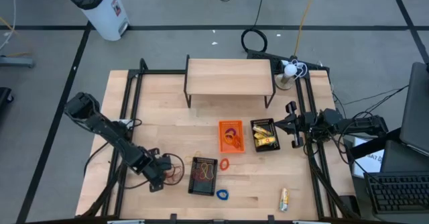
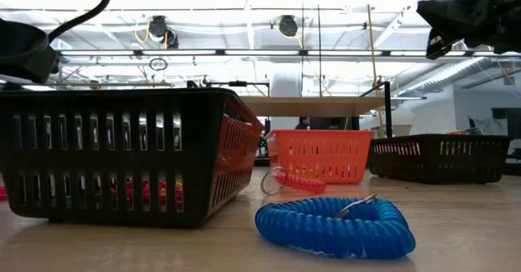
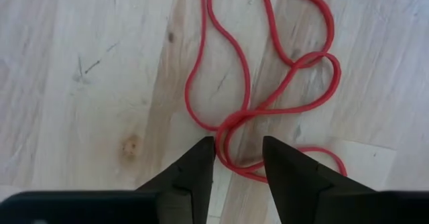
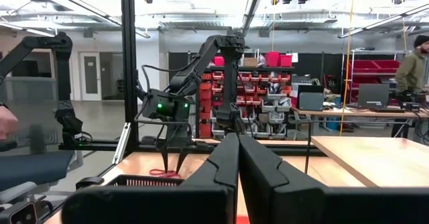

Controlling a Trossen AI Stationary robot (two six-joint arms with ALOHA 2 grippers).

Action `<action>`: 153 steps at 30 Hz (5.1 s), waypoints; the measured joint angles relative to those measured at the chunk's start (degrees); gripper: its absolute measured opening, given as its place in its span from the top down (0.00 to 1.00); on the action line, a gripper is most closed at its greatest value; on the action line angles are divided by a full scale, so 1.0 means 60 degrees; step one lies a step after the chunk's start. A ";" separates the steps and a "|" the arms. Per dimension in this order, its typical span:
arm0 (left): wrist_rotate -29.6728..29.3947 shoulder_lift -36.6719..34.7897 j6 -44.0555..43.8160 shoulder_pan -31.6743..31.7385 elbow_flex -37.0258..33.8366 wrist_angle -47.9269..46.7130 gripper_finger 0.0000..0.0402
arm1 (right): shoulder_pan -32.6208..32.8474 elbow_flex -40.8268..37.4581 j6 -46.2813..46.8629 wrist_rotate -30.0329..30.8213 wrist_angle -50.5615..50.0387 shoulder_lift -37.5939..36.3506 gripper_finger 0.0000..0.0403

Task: Pick & Place Office Desk Supplies
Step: Put the red rubber band into the bottom black bin

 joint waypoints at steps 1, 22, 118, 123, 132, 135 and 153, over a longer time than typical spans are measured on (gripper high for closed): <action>0.0004 0.0002 0.0041 0.0027 -0.0005 -0.0005 0.68 | -0.0004 0.0000 0.0000 0.0000 -0.0009 -0.0002 0.99; -0.0245 0.0367 0.0586 0.0117 -0.0013 -0.0214 0.85 | 0.0000 0.0000 -0.0028 0.0000 -0.0047 -0.0001 0.99; -0.3878 -1.4260 0.8077 0.4469 -0.3942 0.2027 1.00 | 0.0000 0.0000 -0.0104 0.0044 -0.0168 0.0202 0.99; -0.3828 -1.4260 0.8074 0.4469 -0.3942 0.2036 1.00 | 0.0000 0.0000 -0.0101 0.0042 -0.0164 0.0202 0.99; -0.3412 -1.2844 0.7020 0.4469 -0.3850 0.2454 1.00 | -0.0002 0.0000 -0.0155 0.0069 0.0034 0.0202 0.99; -0.3327 -1.1369 0.6570 0.4466 -0.3504 0.2474 1.00 | -0.0001 0.0000 -0.0169 0.0077 0.0025 0.0202 0.99; -0.0048 -0.2079 0.5799 0.3500 0.1813 0.1813 1.00 | -0.0004 0.0000 -0.0148 0.0076 0.0013 0.0207 0.99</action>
